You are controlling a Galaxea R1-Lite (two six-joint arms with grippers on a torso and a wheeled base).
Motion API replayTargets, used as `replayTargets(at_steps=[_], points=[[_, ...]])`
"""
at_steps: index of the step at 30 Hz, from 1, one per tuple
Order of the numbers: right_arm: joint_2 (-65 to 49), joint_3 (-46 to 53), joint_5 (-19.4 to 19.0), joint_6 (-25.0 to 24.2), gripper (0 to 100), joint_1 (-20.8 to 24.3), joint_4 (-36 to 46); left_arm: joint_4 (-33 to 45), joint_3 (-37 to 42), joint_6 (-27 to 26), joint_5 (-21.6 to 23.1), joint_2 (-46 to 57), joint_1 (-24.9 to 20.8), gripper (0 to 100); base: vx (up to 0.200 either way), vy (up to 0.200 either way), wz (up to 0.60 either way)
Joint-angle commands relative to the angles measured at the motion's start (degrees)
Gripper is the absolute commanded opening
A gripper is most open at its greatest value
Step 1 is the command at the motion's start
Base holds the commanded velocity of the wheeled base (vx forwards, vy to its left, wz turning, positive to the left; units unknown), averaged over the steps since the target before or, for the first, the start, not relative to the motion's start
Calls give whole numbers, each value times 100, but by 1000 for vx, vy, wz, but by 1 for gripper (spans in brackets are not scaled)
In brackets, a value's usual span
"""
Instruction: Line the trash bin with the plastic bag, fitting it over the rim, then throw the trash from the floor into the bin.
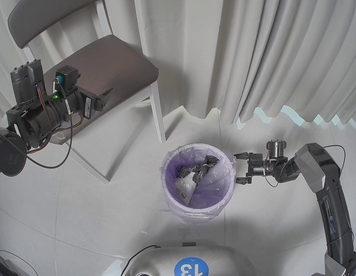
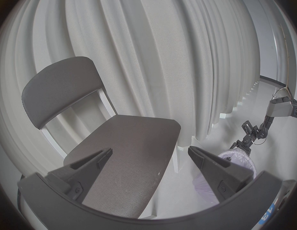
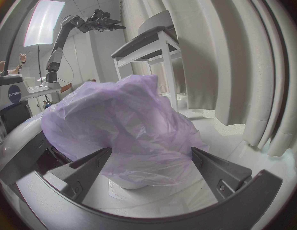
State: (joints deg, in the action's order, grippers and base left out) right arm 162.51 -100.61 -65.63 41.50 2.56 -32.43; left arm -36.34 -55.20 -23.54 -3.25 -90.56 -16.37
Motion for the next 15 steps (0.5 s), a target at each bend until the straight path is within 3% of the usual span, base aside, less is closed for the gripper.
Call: replayTargets(at_steps=[1, 11, 15], points=[[70, -11, -11, 8, 0, 60, -9, -5, 18, -1, 0, 65, 29, 100, 0, 0, 0], [140, -82, -2, -19, 0, -1, 8, -13, 53, -10, 0, 30, 143, 100, 0, 0, 0], [580, -662, -2, -115, 0, -63, 43, -13, 53, -10, 0, 12, 169, 100, 0, 0, 0]])
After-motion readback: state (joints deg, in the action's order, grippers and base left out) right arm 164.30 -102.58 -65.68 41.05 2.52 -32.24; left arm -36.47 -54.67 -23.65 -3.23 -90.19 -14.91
